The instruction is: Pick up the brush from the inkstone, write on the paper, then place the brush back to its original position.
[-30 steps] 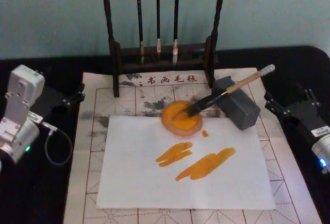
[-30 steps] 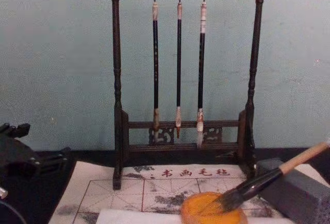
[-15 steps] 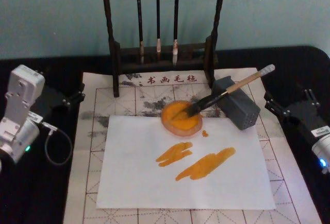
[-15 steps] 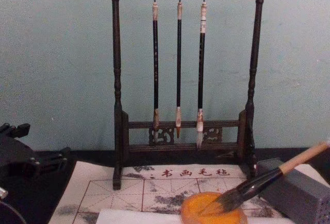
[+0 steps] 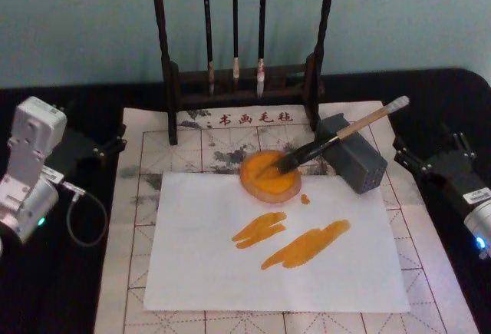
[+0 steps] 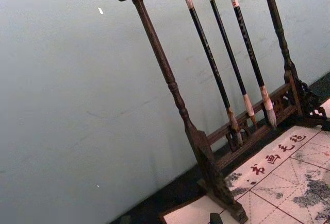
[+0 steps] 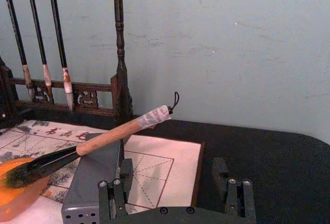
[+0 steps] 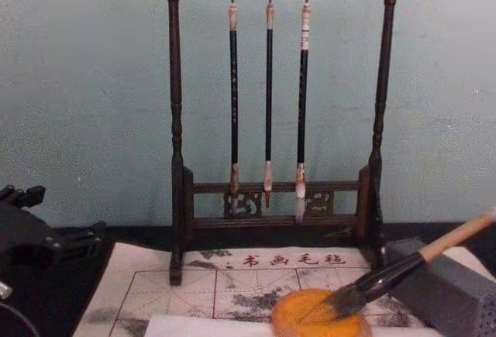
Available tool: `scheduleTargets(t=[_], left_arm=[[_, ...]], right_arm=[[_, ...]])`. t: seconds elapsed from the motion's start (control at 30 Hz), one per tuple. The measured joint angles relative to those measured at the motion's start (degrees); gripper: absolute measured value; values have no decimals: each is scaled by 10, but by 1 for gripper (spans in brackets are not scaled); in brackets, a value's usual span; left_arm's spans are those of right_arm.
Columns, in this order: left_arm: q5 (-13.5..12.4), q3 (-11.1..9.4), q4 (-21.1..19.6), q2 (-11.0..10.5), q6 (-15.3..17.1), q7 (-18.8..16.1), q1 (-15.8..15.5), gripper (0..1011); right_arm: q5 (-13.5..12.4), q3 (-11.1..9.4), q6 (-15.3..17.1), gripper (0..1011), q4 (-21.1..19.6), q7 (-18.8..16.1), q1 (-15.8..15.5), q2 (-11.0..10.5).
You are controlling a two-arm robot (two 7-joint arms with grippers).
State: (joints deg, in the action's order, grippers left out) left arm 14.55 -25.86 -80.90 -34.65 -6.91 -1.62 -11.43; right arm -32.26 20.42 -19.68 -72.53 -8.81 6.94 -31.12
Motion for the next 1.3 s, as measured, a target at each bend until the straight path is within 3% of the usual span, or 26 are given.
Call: scheduleTargets(t=[1.3], left_arm=[[0,0,0,0,0,0,0,1001]], right_arm=[[0,0,0,1000,0,0,0,0]])
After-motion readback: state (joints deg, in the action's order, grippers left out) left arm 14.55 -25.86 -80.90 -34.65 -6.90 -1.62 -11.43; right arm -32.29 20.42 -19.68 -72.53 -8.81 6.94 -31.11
